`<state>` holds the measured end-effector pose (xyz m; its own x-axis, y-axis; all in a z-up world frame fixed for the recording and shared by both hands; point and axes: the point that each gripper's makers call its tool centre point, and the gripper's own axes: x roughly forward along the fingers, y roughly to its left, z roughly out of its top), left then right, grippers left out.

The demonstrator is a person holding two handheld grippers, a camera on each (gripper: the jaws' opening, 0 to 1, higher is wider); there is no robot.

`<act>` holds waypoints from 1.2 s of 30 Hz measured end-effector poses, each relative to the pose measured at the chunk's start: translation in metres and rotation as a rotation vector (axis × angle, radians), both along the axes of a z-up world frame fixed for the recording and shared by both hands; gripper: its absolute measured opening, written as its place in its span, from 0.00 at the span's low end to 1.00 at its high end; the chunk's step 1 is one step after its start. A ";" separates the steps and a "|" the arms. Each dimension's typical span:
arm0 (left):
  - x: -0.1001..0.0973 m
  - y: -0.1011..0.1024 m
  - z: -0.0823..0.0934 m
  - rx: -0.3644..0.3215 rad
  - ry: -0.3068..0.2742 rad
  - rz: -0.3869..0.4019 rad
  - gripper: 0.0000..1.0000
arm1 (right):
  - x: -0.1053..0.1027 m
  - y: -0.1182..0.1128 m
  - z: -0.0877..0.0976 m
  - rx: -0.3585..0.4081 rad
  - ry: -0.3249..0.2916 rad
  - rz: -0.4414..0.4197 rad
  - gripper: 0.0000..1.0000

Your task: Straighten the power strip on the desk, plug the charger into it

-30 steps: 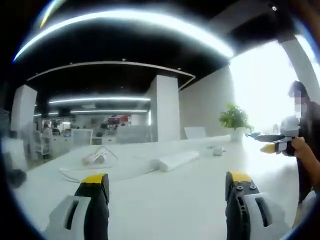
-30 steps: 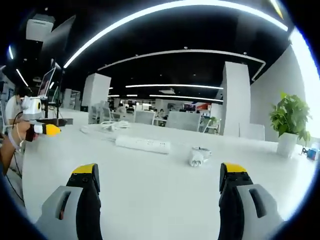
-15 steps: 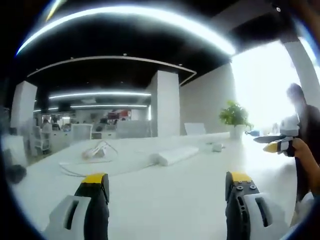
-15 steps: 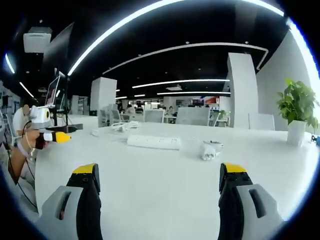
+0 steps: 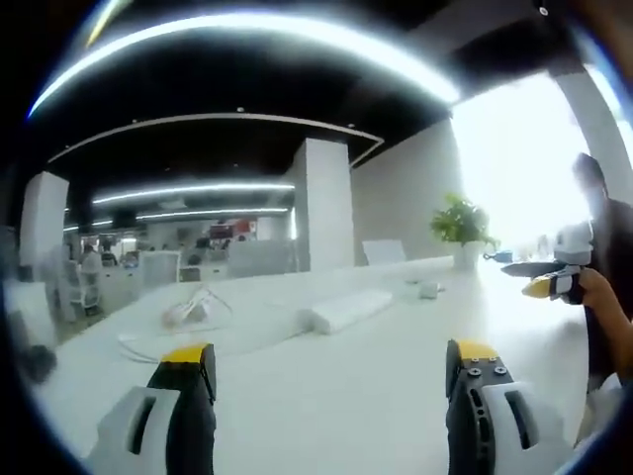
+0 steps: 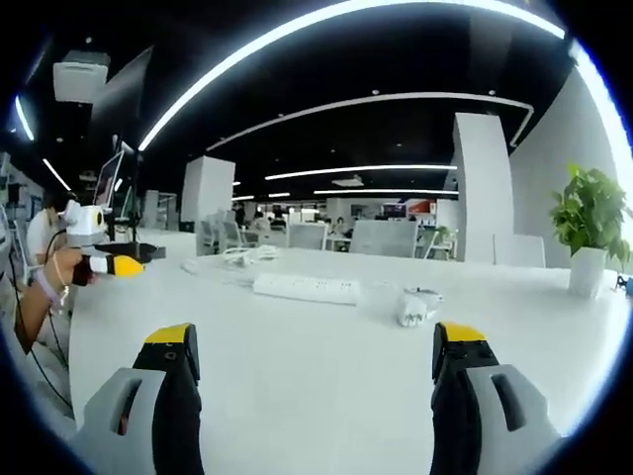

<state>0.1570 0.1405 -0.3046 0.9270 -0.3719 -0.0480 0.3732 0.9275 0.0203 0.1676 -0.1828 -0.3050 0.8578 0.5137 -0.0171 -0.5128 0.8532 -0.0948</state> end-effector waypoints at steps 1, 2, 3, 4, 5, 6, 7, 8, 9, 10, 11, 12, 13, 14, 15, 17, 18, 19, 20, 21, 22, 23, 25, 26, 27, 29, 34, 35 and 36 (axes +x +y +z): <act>0.000 0.000 0.002 0.011 -0.003 -0.005 0.99 | 0.000 0.001 0.001 -0.002 -0.006 0.004 0.98; 0.001 -0.001 0.004 0.025 -0.004 -0.010 0.99 | -0.001 0.001 0.001 -0.003 -0.009 0.006 0.98; 0.002 -0.002 0.008 0.040 -0.012 -0.015 0.99 | -0.001 0.003 0.002 -0.008 -0.015 0.011 0.98; 0.003 -0.003 0.012 0.071 -0.025 -0.029 0.99 | -0.002 0.004 0.003 -0.012 -0.018 0.016 0.98; 0.003 -0.005 0.015 0.115 -0.030 -0.045 0.99 | -0.002 0.004 0.003 -0.015 -0.022 0.019 0.98; 0.003 -0.008 0.017 0.171 -0.030 -0.062 0.99 | -0.002 0.005 0.004 -0.016 -0.026 0.024 0.98; 0.004 -0.011 0.020 0.207 -0.028 -0.078 0.99 | -0.002 0.006 0.004 -0.017 -0.028 0.027 0.98; 0.005 -0.015 0.022 0.245 -0.023 -0.102 0.99 | -0.003 0.007 0.004 -0.016 -0.029 0.031 0.98; 0.006 -0.020 0.024 0.280 -0.019 -0.130 0.99 | -0.003 0.007 0.005 -0.015 -0.030 0.033 0.98; 0.008 -0.024 0.028 0.305 -0.017 -0.149 0.99 | -0.003 0.008 0.005 -0.014 -0.032 0.036 0.98; 0.009 -0.027 0.031 0.320 -0.017 -0.162 0.99 | -0.003 0.008 0.005 -0.014 -0.033 0.037 0.98; 0.011 -0.032 0.035 0.355 -0.018 -0.188 0.99 | -0.003 0.008 0.006 -0.013 -0.036 0.039 0.98; 0.015 -0.036 0.039 0.408 -0.015 -0.207 0.99 | -0.003 0.008 0.006 -0.013 -0.038 0.039 0.98; 0.018 -0.035 0.041 0.440 -0.014 -0.202 0.99 | -0.004 0.007 0.006 -0.014 -0.039 0.038 0.98; 0.025 -0.036 0.046 0.502 -0.022 -0.198 0.99 | -0.004 0.007 0.006 -0.014 -0.039 0.038 0.98; 0.036 -0.037 0.053 0.621 -0.058 -0.185 0.99 | -0.005 0.005 0.006 -0.014 -0.039 0.035 0.98; 0.042 -0.038 0.057 0.663 -0.079 -0.179 0.99 | -0.006 0.004 0.005 -0.013 -0.039 0.032 0.98; 0.048 -0.040 0.060 0.687 -0.089 -0.179 0.99 | -0.006 0.003 0.005 -0.013 -0.040 0.031 0.98; 0.052 -0.043 0.061 0.686 -0.085 -0.185 0.99 | -0.006 0.002 0.005 -0.012 -0.041 0.029 0.98; 0.057 -0.045 0.063 0.689 -0.081 -0.186 0.99 | -0.007 0.000 0.006 -0.008 -0.043 0.025 0.98; 0.058 -0.046 0.063 0.692 -0.078 -0.187 0.99 | -0.007 -0.001 0.006 -0.007 -0.044 0.024 0.98; 0.063 -0.048 0.063 0.700 -0.070 -0.190 0.99 | -0.007 -0.002 0.007 -0.004 -0.045 0.021 0.98; 0.076 -0.052 0.059 0.731 -0.050 -0.196 0.99 | -0.007 -0.004 0.008 -0.002 -0.049 0.014 0.98; 0.081 -0.053 0.056 0.748 -0.036 -0.197 0.99 | -0.007 -0.005 0.009 -0.002 -0.051 0.013 0.98; 0.087 -0.055 0.052 0.776 -0.024 -0.207 0.99 | -0.007 -0.005 0.009 -0.001 -0.051 0.012 0.98; 0.098 -0.060 0.045 0.801 0.001 -0.216 0.99 | -0.007 -0.006 0.010 0.000 -0.047 0.009 0.97; 0.120 -0.068 0.034 0.804 0.066 -0.235 0.99 | -0.009 -0.007 0.015 0.005 -0.063 0.004 0.97; 0.126 -0.071 0.032 0.803 0.080 -0.239 0.99 | -0.010 -0.007 0.016 0.005 -0.065 0.002 0.97; 0.131 -0.073 0.031 0.802 0.093 -0.244 0.99 | -0.010 -0.007 0.016 0.004 -0.067 0.002 0.96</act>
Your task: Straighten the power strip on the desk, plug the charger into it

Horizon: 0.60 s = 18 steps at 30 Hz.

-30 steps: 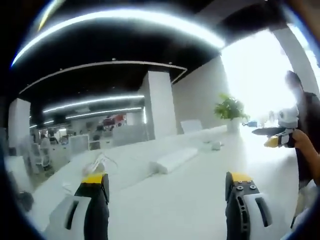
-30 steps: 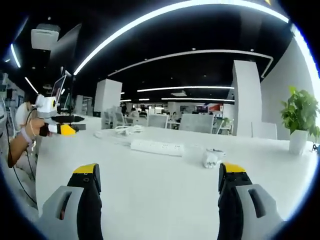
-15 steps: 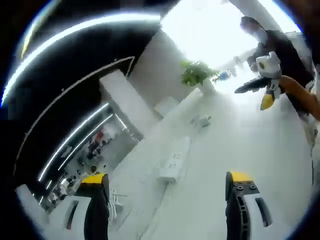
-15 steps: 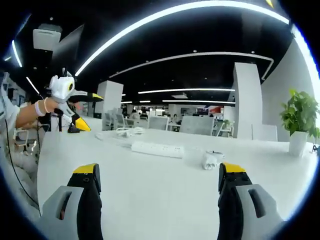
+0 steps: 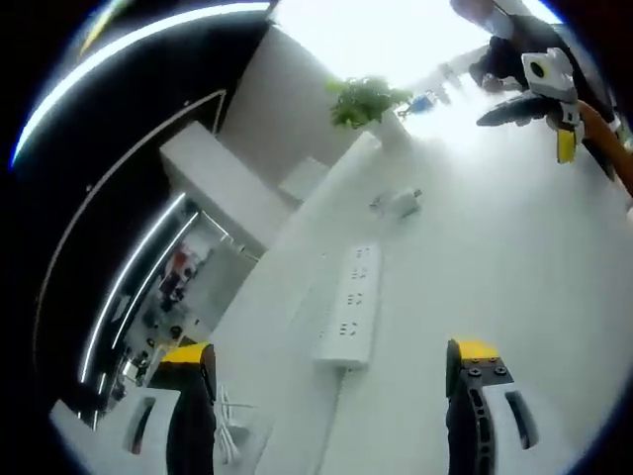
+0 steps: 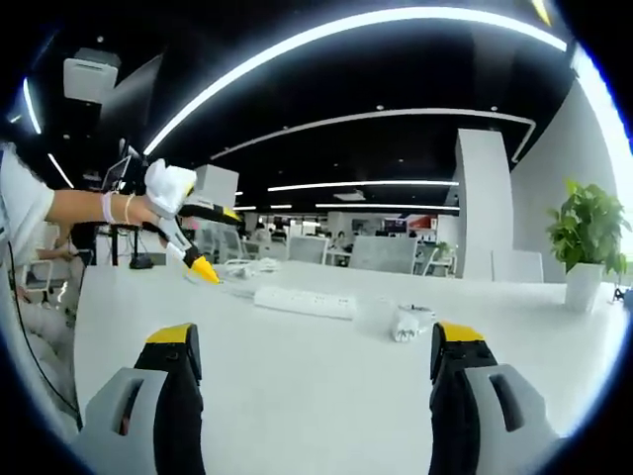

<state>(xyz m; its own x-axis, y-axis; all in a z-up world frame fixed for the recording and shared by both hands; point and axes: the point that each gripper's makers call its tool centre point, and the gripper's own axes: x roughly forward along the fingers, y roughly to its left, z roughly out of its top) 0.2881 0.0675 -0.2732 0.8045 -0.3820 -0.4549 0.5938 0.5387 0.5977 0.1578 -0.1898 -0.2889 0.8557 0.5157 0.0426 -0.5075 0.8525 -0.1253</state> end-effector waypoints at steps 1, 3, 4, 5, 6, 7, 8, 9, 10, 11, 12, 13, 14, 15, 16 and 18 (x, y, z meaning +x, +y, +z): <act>0.003 -0.001 -0.001 0.005 0.010 0.000 0.99 | 0.000 0.000 0.000 0.000 0.000 0.000 0.96; 0.012 -0.006 -0.003 0.004 0.041 0.003 0.99 | 0.000 0.001 0.000 -0.002 0.004 0.002 0.96; 0.018 -0.009 -0.004 0.005 0.056 0.002 0.99 | 0.000 0.002 0.000 -0.004 0.004 0.004 0.96; 0.022 -0.011 -0.005 0.009 0.072 -0.001 0.99 | -0.001 0.003 0.000 -0.004 0.003 0.006 0.96; 0.024 -0.012 -0.008 0.021 0.091 -0.005 0.99 | -0.001 0.003 0.000 -0.004 0.002 0.006 0.95; 0.026 -0.014 -0.012 0.040 0.123 -0.013 0.99 | -0.001 0.004 0.001 -0.002 0.002 0.007 0.95; 0.032 -0.016 -0.013 0.032 0.143 -0.004 0.99 | -0.001 0.004 0.001 -0.001 0.001 0.007 0.95; 0.036 -0.018 -0.015 0.020 0.163 -0.001 0.99 | -0.001 0.004 0.002 0.000 0.001 0.007 0.95; 0.039 -0.020 -0.016 0.011 0.185 0.001 0.99 | -0.001 0.005 0.002 -0.001 0.001 0.007 0.95; 0.042 -0.020 -0.019 0.009 0.209 0.004 0.99 | -0.001 0.005 0.003 -0.001 -0.001 0.007 0.95; 0.044 -0.020 -0.020 0.007 0.223 0.007 0.99 | -0.001 0.005 0.003 -0.002 -0.001 0.007 0.95; 0.048 -0.020 -0.025 0.013 0.260 0.004 0.99 | -0.001 0.005 0.003 -0.002 -0.002 0.007 0.95; 0.049 -0.019 -0.027 0.018 0.283 0.006 0.99 | 0.000 0.005 0.003 -0.004 -0.001 0.007 0.95; 0.050 -0.019 -0.030 0.020 0.303 0.015 0.99 | 0.000 0.006 0.003 -0.006 -0.001 0.007 0.95; 0.053 -0.018 -0.035 0.025 0.341 0.025 0.99 | 0.001 0.006 0.003 -0.008 -0.001 0.007 0.95; 0.063 -0.018 -0.041 0.019 0.396 0.030 0.99 | 0.001 0.007 0.004 -0.009 -0.002 0.008 0.94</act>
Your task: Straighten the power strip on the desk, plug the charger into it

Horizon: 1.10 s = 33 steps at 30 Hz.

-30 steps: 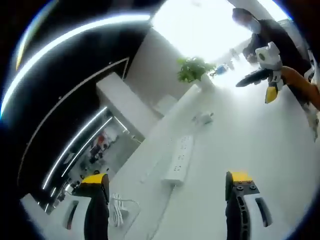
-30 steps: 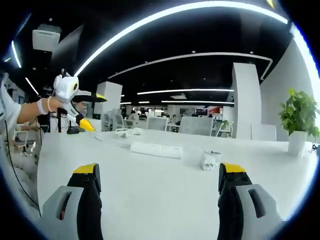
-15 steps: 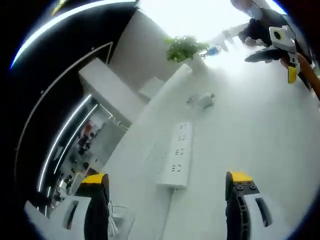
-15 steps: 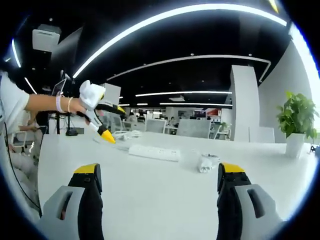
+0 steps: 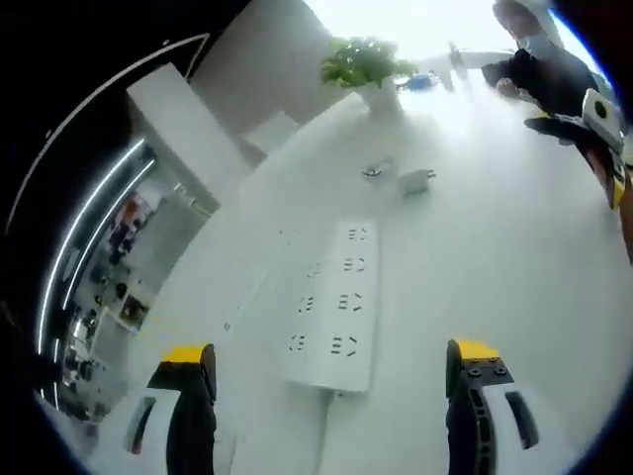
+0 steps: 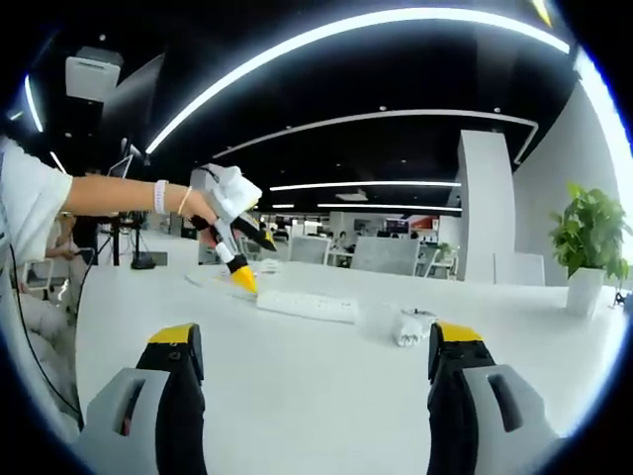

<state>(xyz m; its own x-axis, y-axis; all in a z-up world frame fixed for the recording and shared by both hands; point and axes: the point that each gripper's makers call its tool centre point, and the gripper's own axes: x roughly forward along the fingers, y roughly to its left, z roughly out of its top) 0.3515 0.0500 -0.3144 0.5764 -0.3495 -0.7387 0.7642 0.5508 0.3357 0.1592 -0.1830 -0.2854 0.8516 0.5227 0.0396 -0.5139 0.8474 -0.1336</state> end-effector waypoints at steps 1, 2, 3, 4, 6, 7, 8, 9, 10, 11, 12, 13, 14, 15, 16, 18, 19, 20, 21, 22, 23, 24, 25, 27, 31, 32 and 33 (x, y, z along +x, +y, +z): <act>0.005 0.001 -0.002 0.002 0.013 0.007 0.99 | 0.000 0.001 0.000 -0.001 0.000 0.001 0.94; 0.008 0.001 -0.003 0.011 0.021 0.012 0.99 | 0.001 0.002 0.000 -0.002 0.000 0.002 0.94; 0.011 0.002 -0.005 0.027 0.029 0.013 0.99 | 0.001 0.002 0.000 -0.003 0.000 0.003 0.94; 0.011 0.003 -0.008 0.044 0.044 0.011 0.99 | 0.002 0.003 0.000 -0.005 0.002 0.004 0.94; 0.008 0.002 -0.016 0.057 0.109 0.022 0.99 | 0.004 0.005 -0.001 -0.012 0.007 0.006 0.94; 0.009 0.000 -0.019 0.059 0.128 0.018 0.99 | 0.004 0.006 -0.001 -0.015 0.008 0.007 0.94; 0.008 -0.001 -0.021 0.064 0.141 0.013 0.99 | 0.005 0.006 -0.001 -0.017 0.009 0.008 0.94; 0.005 -0.003 -0.024 0.073 0.160 -0.001 0.99 | 0.005 0.007 -0.001 -0.021 0.010 0.009 0.94; 0.005 -0.004 -0.027 0.083 0.170 -0.002 0.99 | 0.006 0.008 0.000 -0.025 0.012 0.011 0.94; 0.004 -0.004 -0.030 0.097 0.188 -0.008 0.99 | 0.006 0.009 0.000 -0.029 0.012 0.012 0.94; 0.003 -0.004 -0.031 0.104 0.196 -0.011 0.99 | 0.006 0.010 0.000 -0.030 0.013 0.012 0.94; 0.004 -0.002 -0.036 0.128 0.221 -0.007 0.99 | 0.006 0.011 0.001 -0.035 0.014 0.014 0.94; 0.005 -0.001 -0.038 0.140 0.231 -0.006 0.99 | 0.005 0.011 0.002 -0.037 0.013 0.015 0.94; 0.006 0.000 -0.039 0.144 0.238 -0.006 0.99 | 0.005 0.012 0.003 -0.040 0.011 0.016 0.94; 0.008 0.000 -0.041 0.142 0.248 -0.003 0.99 | 0.004 0.012 0.004 -0.041 0.009 0.016 0.94; 0.009 -0.002 -0.045 0.131 0.275 0.003 0.99 | 0.003 0.012 0.006 -0.046 0.007 0.015 0.94; 0.009 -0.002 -0.047 0.132 0.289 0.001 0.99 | 0.003 0.011 0.007 -0.049 0.007 0.012 0.94; 0.008 -0.003 -0.049 0.132 0.302 -0.005 0.99 | 0.003 0.009 0.008 -0.052 0.006 0.008 0.94; 0.008 -0.004 -0.051 0.133 0.310 -0.012 0.99 | 0.004 0.008 0.008 -0.053 0.006 0.005 0.94; 0.014 -0.002 -0.052 0.135 0.318 -0.013 0.99 | 0.004 0.006 0.009 -0.055 0.006 -0.001 0.94; 0.015 -0.002 -0.052 0.137 0.323 -0.012 0.99 | 0.004 0.005 0.009 -0.055 0.006 -0.004 0.94; 0.016 -0.002 -0.055 0.139 0.331 -0.010 0.99 | 0.005 0.003 0.010 -0.054 0.006 -0.008 0.94; 0.015 -0.002 -0.057 0.138 0.344 -0.011 0.99 | 0.005 0.003 0.010 -0.054 0.006 -0.011 0.94; 0.017 -0.002 -0.061 0.135 0.366 -0.014 0.99 | 0.007 0.002 0.011 -0.053 0.006 -0.014 0.93; 0.015 -0.001 -0.067 0.141 0.433 -0.025 0.90 | 0.009 0.002 0.011 -0.055 0.007 -0.014 0.93; 0.017 -0.002 -0.067 0.143 0.434 -0.022 0.90 | 0.009 0.002 0.011 -0.057 0.008 -0.013 0.93; 0.019 -0.002 -0.067 0.145 0.435 -0.023 0.89 | 0.009 0.002 0.011 -0.058 0.009 -0.013 0.93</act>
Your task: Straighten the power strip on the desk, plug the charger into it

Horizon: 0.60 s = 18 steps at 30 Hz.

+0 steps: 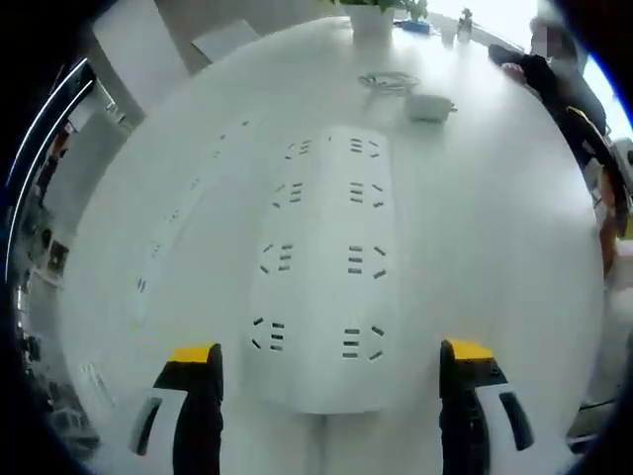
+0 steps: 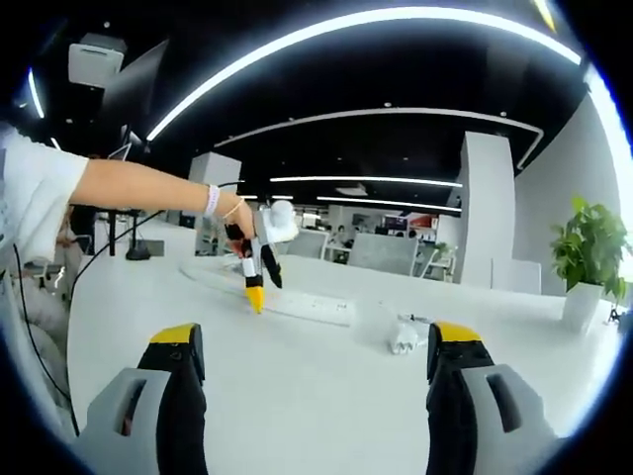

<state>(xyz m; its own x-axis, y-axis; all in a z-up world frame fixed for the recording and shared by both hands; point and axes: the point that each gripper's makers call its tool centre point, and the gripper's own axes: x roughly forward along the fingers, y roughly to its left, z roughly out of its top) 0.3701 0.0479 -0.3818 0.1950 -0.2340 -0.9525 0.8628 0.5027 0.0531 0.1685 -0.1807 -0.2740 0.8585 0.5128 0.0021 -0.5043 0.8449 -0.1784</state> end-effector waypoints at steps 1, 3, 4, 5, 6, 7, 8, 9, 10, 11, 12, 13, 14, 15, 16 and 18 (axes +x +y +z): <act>0.000 0.000 0.000 0.002 -0.002 -0.005 0.89 | 0.000 0.000 0.000 0.000 0.000 0.000 0.93; -0.002 -0.004 -0.003 0.009 0.003 -0.030 0.89 | 0.000 0.000 0.001 0.001 -0.004 0.001 0.93; -0.002 -0.004 -0.003 0.009 0.006 -0.031 0.88 | 0.000 0.000 0.002 0.001 -0.005 0.001 0.93; -0.003 -0.005 -0.004 0.011 0.009 -0.032 0.87 | 0.000 0.000 0.002 0.002 -0.006 0.000 0.93; -0.002 -0.005 -0.005 0.017 0.015 -0.033 0.85 | 0.000 0.000 0.002 0.003 -0.007 -0.001 0.93; -0.003 -0.004 -0.006 0.022 0.019 -0.033 0.82 | 0.001 0.000 0.002 0.003 -0.007 -0.002 0.93; -0.002 -0.004 -0.006 0.025 0.023 -0.032 0.81 | 0.001 -0.001 0.002 0.002 -0.007 -0.003 0.93; -0.002 -0.004 -0.006 0.028 0.027 -0.031 0.78 | 0.001 -0.001 0.002 0.001 -0.007 -0.005 0.93; -0.002 -0.003 -0.005 0.031 0.034 -0.029 0.76 | 0.001 -0.001 0.002 0.000 -0.007 -0.006 0.93; 0.000 -0.002 -0.004 0.039 0.032 -0.023 0.73 | 0.001 -0.001 0.002 -0.002 -0.007 -0.007 0.93; 0.001 -0.001 -0.004 0.044 0.032 -0.019 0.71 | 0.000 -0.002 0.002 -0.002 -0.007 -0.007 0.93; 0.002 0.000 -0.004 0.045 0.032 -0.015 0.70 | 0.000 -0.002 0.002 -0.003 -0.008 -0.008 0.93; 0.003 0.000 -0.005 0.047 0.033 -0.011 0.70 | 0.000 -0.002 0.002 -0.002 -0.009 -0.010 0.93; 0.004 0.000 -0.005 0.047 0.035 -0.009 0.70 | -0.001 -0.003 0.002 -0.003 -0.010 -0.012 0.93; -0.004 -0.003 -0.006 0.042 0.037 0.001 0.70 | -0.001 -0.004 0.002 -0.003 -0.011 -0.014 0.93; -0.004 -0.003 -0.007 0.040 0.038 0.000 0.69 | -0.001 -0.005 0.002 -0.001 -0.011 -0.018 0.93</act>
